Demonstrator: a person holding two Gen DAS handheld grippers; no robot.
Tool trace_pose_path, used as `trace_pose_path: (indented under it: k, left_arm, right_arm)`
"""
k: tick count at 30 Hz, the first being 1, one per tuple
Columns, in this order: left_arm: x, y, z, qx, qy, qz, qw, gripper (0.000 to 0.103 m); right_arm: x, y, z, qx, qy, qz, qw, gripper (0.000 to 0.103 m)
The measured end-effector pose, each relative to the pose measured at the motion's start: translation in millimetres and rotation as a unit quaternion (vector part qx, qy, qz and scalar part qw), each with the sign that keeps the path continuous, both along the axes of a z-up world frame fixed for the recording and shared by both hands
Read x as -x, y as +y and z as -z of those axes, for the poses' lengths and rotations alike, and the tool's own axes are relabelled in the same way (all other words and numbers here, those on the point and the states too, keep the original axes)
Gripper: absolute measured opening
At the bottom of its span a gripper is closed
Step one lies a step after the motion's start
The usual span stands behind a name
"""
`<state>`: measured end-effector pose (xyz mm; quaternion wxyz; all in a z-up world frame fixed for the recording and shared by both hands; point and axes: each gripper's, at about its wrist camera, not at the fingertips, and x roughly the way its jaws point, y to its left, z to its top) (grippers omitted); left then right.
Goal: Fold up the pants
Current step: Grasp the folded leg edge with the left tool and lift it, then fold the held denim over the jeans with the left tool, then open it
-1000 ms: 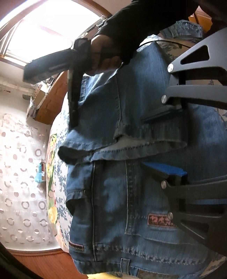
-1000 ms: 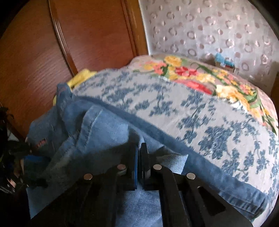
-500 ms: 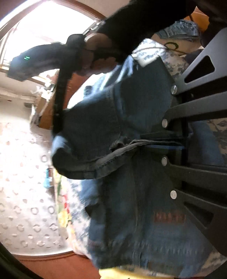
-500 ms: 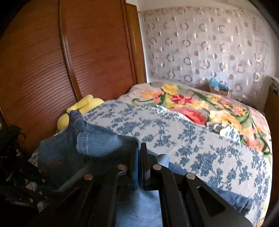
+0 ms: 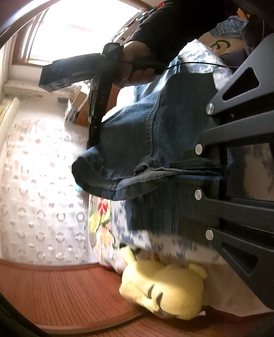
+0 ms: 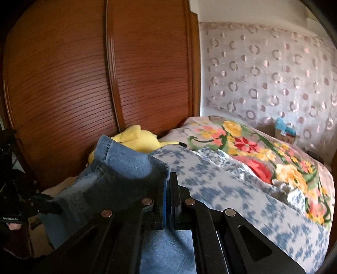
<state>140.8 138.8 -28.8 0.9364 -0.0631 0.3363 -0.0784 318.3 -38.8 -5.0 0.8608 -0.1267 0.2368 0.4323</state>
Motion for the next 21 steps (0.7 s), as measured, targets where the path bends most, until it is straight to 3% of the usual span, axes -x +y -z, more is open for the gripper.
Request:
trace_pose_path:
  k: [11, 15, 19, 21]
  left_arm:
    - [-5.7, 52.7, 39.2, 0.014, 0.039, -0.045, 0.9981, 0.005]
    - [-8.0, 55.5, 48.4, 0.010, 0.052, -0.046, 0.9976, 0.005]
    - [-8.4, 53.0, 52.2, 0.003, 0.060, -0.047, 0.9971, 0.008]
    - [-7.3, 53.0, 51.5, -0.001, 0.061, -0.050, 0.9969, 0.009]
  right_arm:
    - [-28.3, 72.5, 16.4, 0.045, 0.027, -0.017, 0.998, 0.002]
    - [-32.6, 71.7, 17.1, 0.058, 0.043, -0.010, 0.997, 0.014]
    - [-29.3, 52.0, 16.5, 0.061, 0.047, 0.009, 0.997, 0.036]
    - [-16.9, 40.0, 13.1, 0.051, 0.050, 0.013, 0.997, 0.036]
